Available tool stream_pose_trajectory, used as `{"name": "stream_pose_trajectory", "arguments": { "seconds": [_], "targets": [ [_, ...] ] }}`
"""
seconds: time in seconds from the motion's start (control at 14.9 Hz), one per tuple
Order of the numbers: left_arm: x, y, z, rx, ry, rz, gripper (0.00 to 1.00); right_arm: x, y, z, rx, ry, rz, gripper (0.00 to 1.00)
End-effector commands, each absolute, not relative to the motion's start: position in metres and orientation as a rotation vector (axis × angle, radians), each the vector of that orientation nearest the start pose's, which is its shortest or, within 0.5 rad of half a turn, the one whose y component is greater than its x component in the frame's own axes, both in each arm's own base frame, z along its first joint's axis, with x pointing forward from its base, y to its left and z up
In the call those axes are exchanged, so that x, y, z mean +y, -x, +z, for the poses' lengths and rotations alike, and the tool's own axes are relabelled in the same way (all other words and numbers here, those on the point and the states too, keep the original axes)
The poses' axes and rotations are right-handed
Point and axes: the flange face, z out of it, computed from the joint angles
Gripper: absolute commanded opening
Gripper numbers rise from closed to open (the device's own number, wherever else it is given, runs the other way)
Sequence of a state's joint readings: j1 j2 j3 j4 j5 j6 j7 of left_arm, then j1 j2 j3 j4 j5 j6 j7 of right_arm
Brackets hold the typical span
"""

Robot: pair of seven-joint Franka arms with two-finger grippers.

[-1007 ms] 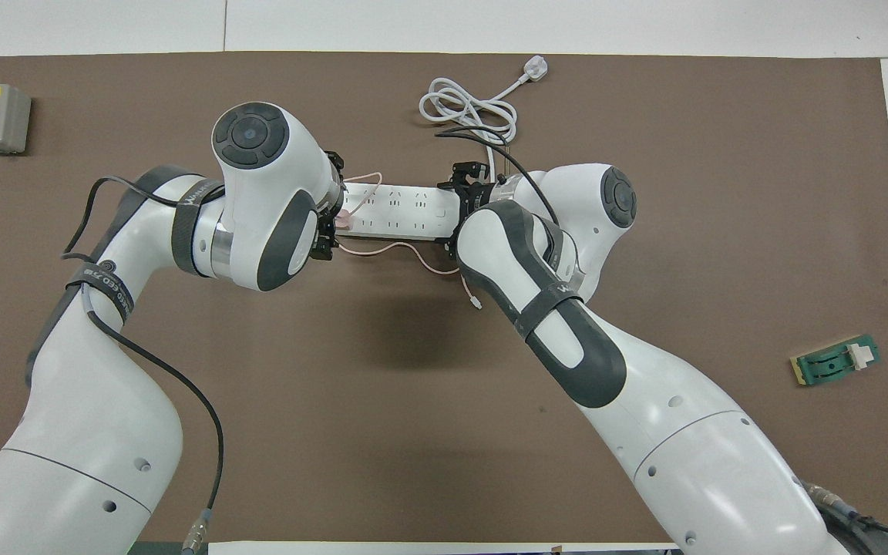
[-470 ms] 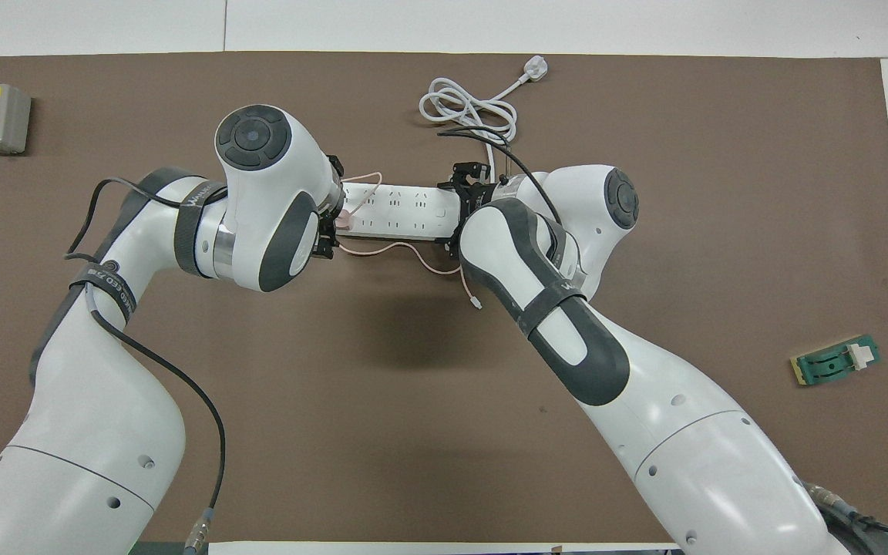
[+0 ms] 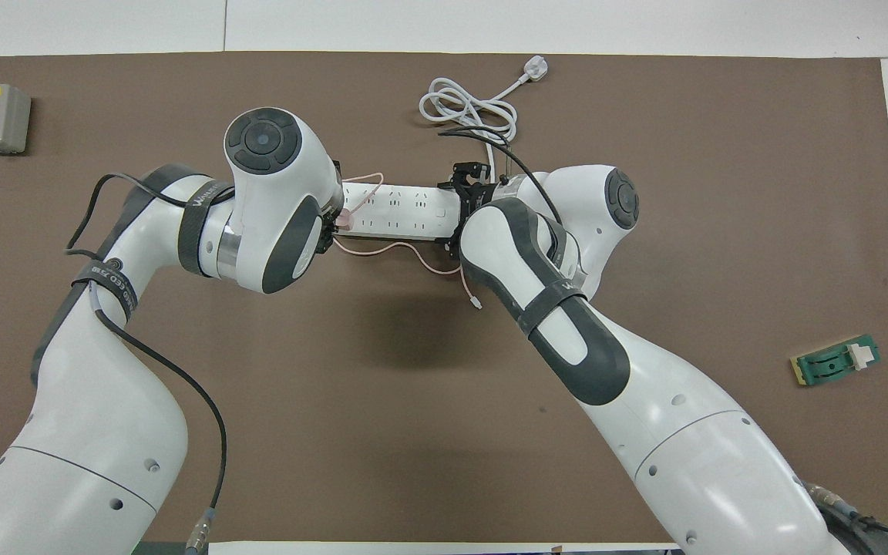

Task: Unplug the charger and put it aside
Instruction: 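Close the left gripper on the pink charger at the strip's end, then pull the charger free with the left gripper, away from the strip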

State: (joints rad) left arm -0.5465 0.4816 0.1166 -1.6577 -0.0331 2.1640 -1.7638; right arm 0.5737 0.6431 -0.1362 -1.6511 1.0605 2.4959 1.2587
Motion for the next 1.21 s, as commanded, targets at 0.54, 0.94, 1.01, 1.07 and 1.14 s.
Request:
{"name": "stream_pose_trajectory", "arguments": {
  "seconds": [0.54, 0.94, 1.01, 1.07, 1.14],
  "targets": [
    [-0.29, -0.614, 0.373, -1.883, 2.468, -0.05, 0.0, 0.312, -0.637, 0.256, 1.776, 1.763, 0.428, 0.0],
    [-0.259, -0.607, 0.49, -1.748, 2.532, 0.012, 0.0, 0.312, -0.637, 0.255, 1.776, 1.765, 0.43, 0.0],
    [-0.259, -0.607, 0.487, -1.747, 2.559, -0.006, 0.0, 0.312, -0.637, 0.255, 1.776, 1.765, 0.43, 0.0],
    [-0.257, -0.608, 0.485, -1.739, 2.569, -0.013, 0.0, 0.312, -0.637, 0.255, 1.776, 1.765, 0.43, 0.0],
    [-0.256, -0.608, 0.486, -1.707, 2.589, -0.011, 0.0, 0.312, -0.637, 0.255, 1.776, 1.765, 0.43, 0.0]
  ]
}}
